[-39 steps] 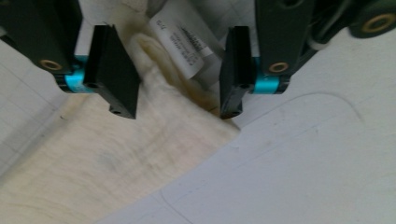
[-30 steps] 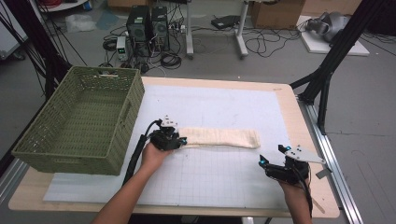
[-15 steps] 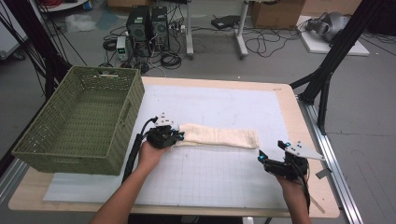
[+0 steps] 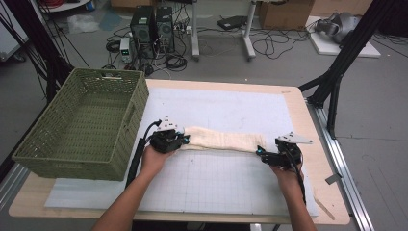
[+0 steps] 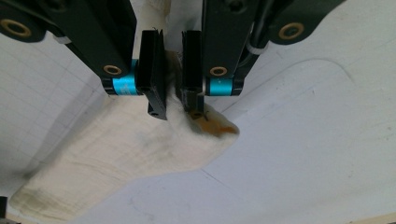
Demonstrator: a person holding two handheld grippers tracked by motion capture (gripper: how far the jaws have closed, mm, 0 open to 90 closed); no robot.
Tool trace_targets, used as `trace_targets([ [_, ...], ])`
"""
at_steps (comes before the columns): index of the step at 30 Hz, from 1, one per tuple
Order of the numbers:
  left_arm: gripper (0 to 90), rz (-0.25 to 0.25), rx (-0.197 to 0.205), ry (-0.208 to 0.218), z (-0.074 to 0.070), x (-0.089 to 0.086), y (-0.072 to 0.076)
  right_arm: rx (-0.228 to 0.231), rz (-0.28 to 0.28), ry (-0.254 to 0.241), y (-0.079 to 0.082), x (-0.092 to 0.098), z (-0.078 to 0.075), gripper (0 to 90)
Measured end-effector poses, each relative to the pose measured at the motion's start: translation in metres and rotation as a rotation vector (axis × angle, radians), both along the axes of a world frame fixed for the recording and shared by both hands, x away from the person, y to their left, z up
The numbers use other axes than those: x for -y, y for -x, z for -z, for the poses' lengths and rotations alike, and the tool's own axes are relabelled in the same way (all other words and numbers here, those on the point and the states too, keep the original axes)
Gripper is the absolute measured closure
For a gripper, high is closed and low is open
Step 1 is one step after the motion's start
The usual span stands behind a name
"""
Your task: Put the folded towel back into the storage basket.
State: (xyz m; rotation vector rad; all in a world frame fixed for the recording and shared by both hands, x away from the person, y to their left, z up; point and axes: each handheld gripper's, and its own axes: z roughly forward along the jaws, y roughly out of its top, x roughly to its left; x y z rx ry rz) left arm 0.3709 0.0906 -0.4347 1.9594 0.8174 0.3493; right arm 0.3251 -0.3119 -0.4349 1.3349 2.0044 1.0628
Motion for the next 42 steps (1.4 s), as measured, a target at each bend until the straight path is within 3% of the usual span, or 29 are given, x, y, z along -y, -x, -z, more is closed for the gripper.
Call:
trace_targets([
  [8, 81.2, 0.001, 0.004, 0.010, 0.002, 0.000, 0.003, -0.093, -0.002, -0.009, -0.017, -0.001, 0.016, 39.0],
  [10, 81.1, 0.001, 0.006, 0.011, 0.003, 0.000, 0.004, -0.104, -0.021, -0.006, -0.016, -0.003, 0.016, 46.9],
  [14, 81.2, 0.003, 0.003, 0.008, 0.005, -0.001, 0.006, -0.126, -0.008, -0.030, -0.015, -0.003, 0.015, 53.0],
  [19, 81.2, 0.010, 0.010, 0.005, 0.006, -0.001, 0.009, -0.142, -0.042, -0.062, -0.014, -0.005, 0.015, 72.9],
  [23, 81.3, 0.011, 0.020, 0.008, 0.005, -0.003, 0.013, -0.155, -0.053, -0.075, -0.013, -0.005, 0.013, 77.1],
  [26, 81.3, 0.015, 0.036, 0.021, 0.002, -0.004, 0.017, -0.126, -0.077, -0.043, -0.011, -0.006, 0.011, 77.8],
  [32, 81.3, 0.025, 0.072, 0.056, -0.007, -0.010, 0.028, -0.033, -0.135, -0.038, -0.005, -0.003, 0.002, 78.1],
  [39, 81.3, 0.036, 0.113, 0.111, -0.019, -0.018, 0.041, 0.052, -0.172, -0.115, 0.003, 0.005, -0.009, 78.7],
  [42, 81.3, 0.042, 0.131, 0.124, -0.024, -0.020, 0.047, 0.086, -0.179, -0.125, 0.006, 0.005, -0.014, 78.9],
])
